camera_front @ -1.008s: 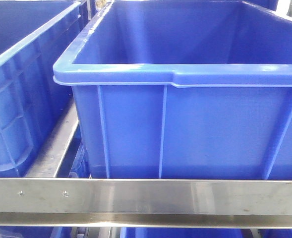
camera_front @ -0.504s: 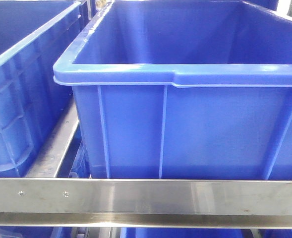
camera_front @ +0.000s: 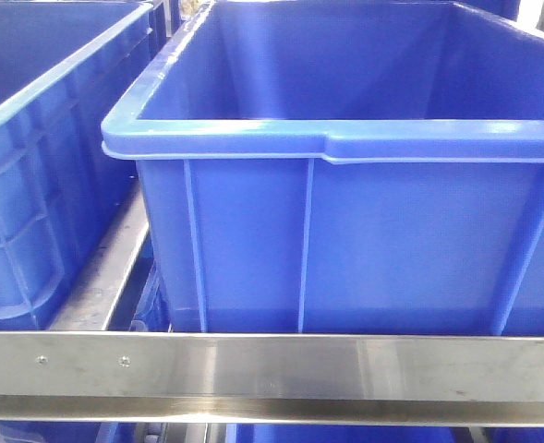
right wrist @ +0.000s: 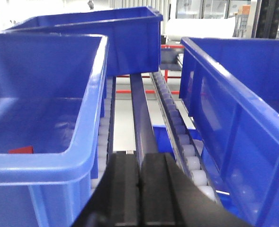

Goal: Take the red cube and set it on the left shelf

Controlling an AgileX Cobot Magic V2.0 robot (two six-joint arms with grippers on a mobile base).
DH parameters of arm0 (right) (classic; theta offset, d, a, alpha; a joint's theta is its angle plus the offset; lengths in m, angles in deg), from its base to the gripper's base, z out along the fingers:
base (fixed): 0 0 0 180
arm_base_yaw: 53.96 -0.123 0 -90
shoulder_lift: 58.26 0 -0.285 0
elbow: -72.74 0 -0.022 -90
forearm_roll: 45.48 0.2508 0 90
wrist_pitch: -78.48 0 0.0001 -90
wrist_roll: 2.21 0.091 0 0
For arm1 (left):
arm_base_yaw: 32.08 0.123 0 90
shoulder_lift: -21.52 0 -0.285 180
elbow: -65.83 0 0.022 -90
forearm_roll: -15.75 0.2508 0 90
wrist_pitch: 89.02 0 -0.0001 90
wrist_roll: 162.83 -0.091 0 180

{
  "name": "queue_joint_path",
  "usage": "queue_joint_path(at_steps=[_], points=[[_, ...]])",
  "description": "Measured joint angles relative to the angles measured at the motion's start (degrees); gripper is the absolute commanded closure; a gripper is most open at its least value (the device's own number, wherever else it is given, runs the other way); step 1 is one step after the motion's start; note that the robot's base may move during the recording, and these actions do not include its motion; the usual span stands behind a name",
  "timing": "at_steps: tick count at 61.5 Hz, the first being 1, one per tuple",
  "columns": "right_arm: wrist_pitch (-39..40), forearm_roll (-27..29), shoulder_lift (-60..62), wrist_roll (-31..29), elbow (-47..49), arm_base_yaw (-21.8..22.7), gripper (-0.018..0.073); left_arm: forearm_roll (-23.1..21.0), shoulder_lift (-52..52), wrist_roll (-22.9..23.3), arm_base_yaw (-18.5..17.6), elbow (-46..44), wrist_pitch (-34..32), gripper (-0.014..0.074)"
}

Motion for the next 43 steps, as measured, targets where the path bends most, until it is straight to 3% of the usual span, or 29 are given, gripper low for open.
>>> queue_joint_path(at_steps=[43], points=[[0.0, 0.45, 0.0, -0.35, 0.0, 0.0, 0.0514, 0.0, 0.0, 0.0, 0.0, 0.0, 0.0, 0.0495]])
